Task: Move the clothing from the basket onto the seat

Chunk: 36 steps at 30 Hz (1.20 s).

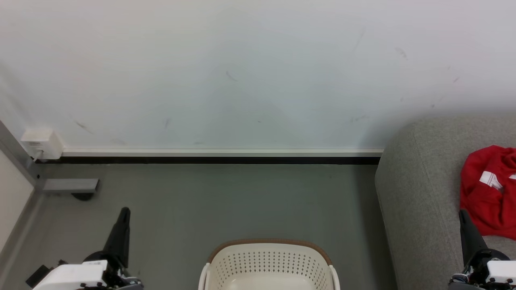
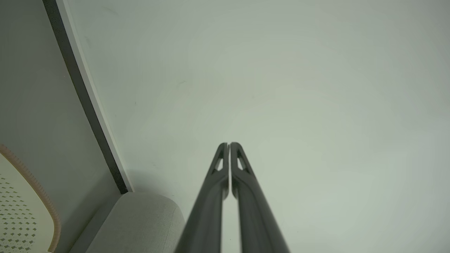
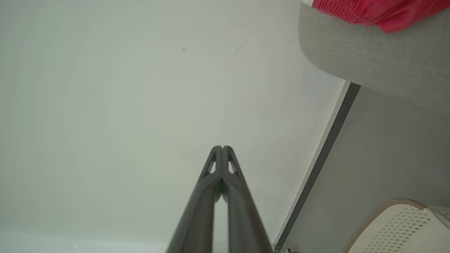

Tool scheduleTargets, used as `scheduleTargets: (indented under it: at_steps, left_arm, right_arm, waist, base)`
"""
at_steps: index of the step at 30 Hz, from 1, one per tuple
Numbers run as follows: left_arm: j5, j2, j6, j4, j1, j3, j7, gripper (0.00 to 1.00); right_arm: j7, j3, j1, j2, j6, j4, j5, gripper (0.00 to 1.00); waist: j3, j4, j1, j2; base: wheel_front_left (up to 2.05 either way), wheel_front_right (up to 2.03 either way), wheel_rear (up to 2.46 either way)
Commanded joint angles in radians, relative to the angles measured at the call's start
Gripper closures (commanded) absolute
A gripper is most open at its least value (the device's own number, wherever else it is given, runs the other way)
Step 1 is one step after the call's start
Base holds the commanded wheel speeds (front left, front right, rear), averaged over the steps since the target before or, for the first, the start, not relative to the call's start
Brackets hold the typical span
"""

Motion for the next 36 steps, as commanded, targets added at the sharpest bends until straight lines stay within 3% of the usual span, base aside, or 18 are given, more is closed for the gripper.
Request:
scheduleTargets:
  at_steps: [1,36]
  left_arm:
    - [-0.014,0.004,-0.002,-0.002,-0.006,0.003,0.003,1.0]
    - [-0.014,0.004,-0.002,-0.003,-0.006,0.003,0.003,1.0]
  right_arm:
    - [-0.004,0.003,-0.004,-0.01,-0.002,-0.004,0.005,1.0]
    - [-0.03,0.036,-0.001,-0.036,-0.002,-0.01,0.038,1.0]
  waist:
    - [0.0,0.0,0.0,0.0]
    - [0.0,0.0,0.0,0.0]
  base:
    - [0.0,0.0,0.0]
    - [0.0,0.0,0.0]
